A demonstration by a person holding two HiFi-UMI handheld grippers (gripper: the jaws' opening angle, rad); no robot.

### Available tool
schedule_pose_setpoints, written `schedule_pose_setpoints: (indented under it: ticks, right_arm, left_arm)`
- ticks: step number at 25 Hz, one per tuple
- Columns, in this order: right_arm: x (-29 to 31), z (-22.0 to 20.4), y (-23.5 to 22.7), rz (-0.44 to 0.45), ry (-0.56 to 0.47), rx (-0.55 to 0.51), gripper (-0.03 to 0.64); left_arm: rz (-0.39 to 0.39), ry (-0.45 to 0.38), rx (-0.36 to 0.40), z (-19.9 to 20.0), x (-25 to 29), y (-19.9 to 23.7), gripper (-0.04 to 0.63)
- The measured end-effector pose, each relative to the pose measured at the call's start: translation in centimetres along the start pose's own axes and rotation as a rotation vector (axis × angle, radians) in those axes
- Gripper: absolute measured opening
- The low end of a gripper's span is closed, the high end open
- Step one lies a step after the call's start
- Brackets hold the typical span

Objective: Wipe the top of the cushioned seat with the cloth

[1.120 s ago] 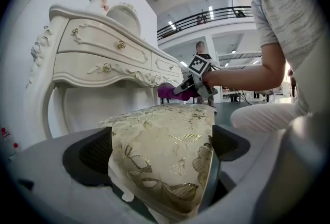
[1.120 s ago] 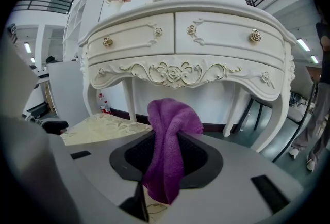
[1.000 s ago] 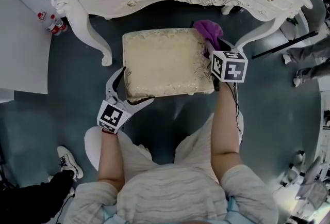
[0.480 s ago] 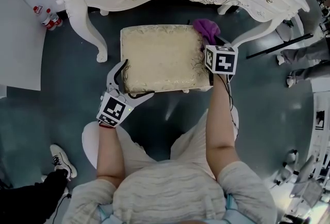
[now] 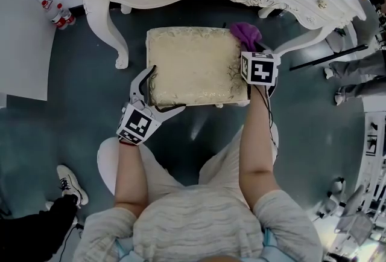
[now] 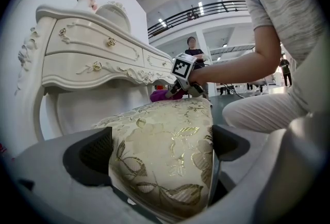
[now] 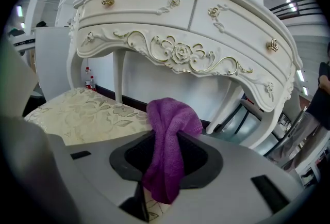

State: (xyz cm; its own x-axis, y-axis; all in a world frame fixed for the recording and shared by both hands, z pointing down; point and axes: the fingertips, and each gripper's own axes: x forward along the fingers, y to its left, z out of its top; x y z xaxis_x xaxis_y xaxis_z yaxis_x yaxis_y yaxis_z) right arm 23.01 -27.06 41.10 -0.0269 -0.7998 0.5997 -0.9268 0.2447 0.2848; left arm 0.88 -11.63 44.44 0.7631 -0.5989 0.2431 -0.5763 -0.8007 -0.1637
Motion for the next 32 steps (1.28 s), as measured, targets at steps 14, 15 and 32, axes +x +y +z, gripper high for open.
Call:
schedule_pose_setpoints:
  ticks: [14,15,32]
  right_arm:
    - [-0.1,0.4,1.7,-0.005,0.011,-0.014,0.114]
    - [-0.1,0.5,1.9,-0.002,0.012,-0.016,0.114]
    - [-0.5,1.5,5.4,0.04,0.012,-0.031,0.114]
  left_arm:
    - [0.001,-0.005,0.0,-0.1,0.0,0.0,0.593]
    - [0.001,-0.005,0.0,-0.1,0.0,0.0,0.594]
    - [-0.01,-0.017,0.002,0.0,0.0,-0.1,0.593]
